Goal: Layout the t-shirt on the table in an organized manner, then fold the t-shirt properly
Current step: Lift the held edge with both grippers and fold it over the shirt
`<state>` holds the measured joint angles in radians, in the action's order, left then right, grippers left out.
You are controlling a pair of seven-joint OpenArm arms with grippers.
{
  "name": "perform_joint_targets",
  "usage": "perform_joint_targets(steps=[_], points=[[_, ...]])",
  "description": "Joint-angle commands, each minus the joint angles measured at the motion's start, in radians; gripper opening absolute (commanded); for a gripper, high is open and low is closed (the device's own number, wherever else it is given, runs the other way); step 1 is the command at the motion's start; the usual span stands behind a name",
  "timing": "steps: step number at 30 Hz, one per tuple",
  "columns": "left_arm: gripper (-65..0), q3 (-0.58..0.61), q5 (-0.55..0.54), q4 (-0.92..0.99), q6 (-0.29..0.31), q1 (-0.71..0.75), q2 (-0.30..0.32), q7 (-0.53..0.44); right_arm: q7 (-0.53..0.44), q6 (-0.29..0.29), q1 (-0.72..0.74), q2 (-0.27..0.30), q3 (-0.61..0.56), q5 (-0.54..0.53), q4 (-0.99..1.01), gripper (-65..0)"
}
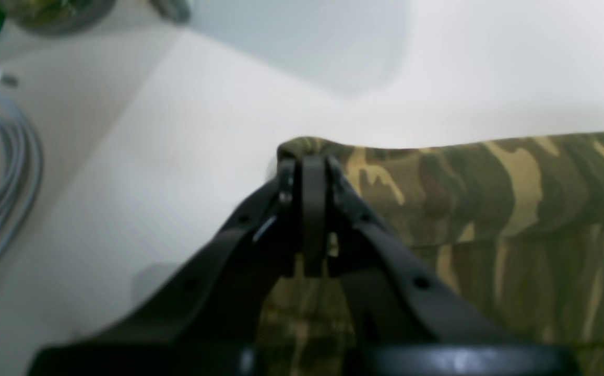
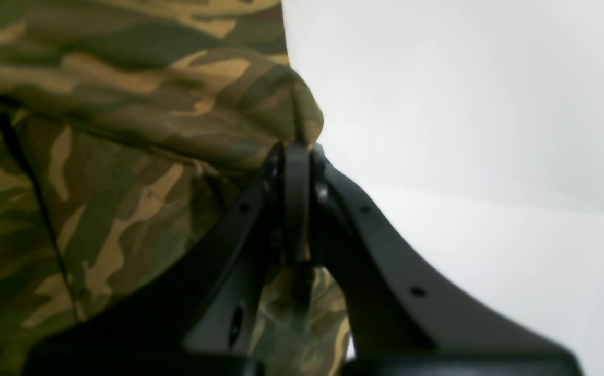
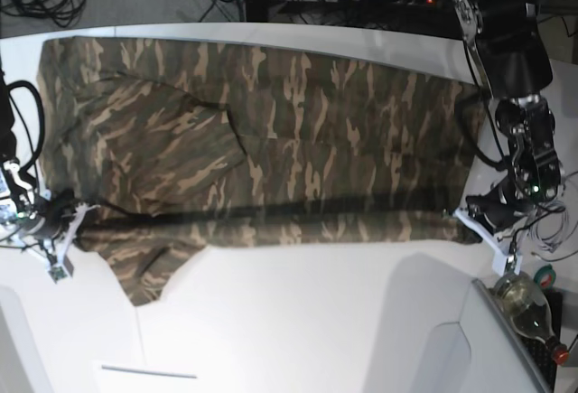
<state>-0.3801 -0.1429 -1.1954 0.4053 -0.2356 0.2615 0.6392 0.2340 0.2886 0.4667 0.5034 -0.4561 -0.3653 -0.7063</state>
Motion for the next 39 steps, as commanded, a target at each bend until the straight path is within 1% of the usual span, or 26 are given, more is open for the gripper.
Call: perform_joint_targets(steps=[1, 2, 4, 6, 9, 15, 17, 22, 24, 27, 29, 33, 36, 39], points=[[-65.0, -0.004, -0.008, -0.028, -0.001, -0.015, 0.023, -0.022, -0.008, -0.005, 0.014, 0.044, 0.012, 0.001, -0.028, -65.0], [-65.0, -0.006, -0.008, -0.031, -0.001, -0.005, 0.026, -0.023, -0.006, -0.005, 0.000, 0.053, 0.016, -0.001, -0.051, -65.0], [-65.0, -0.006, -0.008, -0.034, -0.001, 0.014, 0.045, -0.023, 0.008, -0.005, -0.038, 0.059, 0.067, -0.001, -0.097, -65.0], [-65.0, -0.006, -0.008, -0.034, -0.001, 0.029, 0.051, -0.023, 0.069, -0.005, -0.081, 0.070, 0.151, 0.001, -0.151, -65.0], [-65.0, -0.006, -0.008, -0.036, 0.001, 0.051, 0.052, -0.023, 0.158, -0.005, -0.142, 0.071, 0.244, 0.001, -0.249, -65.0], [-65.0, -0.006, -0.008, -0.096, 0.001, 0.117, 0.051, -0.023, 0.279, -0.005, -0.270, 0.064, 0.349, 0.001, -0.419, -65.0], [-65.0, -0.006, -0.008, -0.117, 0.001, 0.138, 0.051, -0.022, 0.316, -0.005, -0.297, 0.062, 0.366, 0.001, -0.453, -65.0], [-65.0, -0.006, -0.008, -0.133, 0.001, 0.173, 0.054, -0.022, 0.357, -0.005, -0.343, 0.062, 0.368, 0.001, -0.468, -65.0], [-65.0, -0.006, -0.008, -0.133, 0.001, 0.183, 0.068, -0.022, 0.379, -0.005, -0.357, 0.062, 0.368, 0.001, -0.468, -65.0], [-65.0, -0.007, -0.008, -0.134, 0.001, 0.206, 0.078, -0.022, 0.385, -0.005, -0.385, 0.062, 0.385, 0.001, -0.465, -65.0], [-65.0, -0.007, -0.008, -0.133, 0.001, 0.229, 0.098, -0.022, 0.387, -0.005, -0.406, 0.064, 0.409, 0.001, -0.467, -65.0], [-65.0, -0.007, -0.008, -0.133, 0.001, 0.242, 0.101, -0.023, 0.390, -0.005, -0.434, 0.067, 0.420, 0.001, -0.468, -65.0], [-65.0, -0.007, -0.008, -0.133, 0.001, 0.262, 0.103, -0.025, 0.437, -0.005, -0.437, 0.064, 0.422, -0.001, -0.468, -65.0], [-65.0, -0.007, -0.008, -0.133, 0.001, 0.273, 0.101, -0.025, 0.445, -0.005, -0.438, 0.061, 0.422, -0.004, -0.468, -65.0]])
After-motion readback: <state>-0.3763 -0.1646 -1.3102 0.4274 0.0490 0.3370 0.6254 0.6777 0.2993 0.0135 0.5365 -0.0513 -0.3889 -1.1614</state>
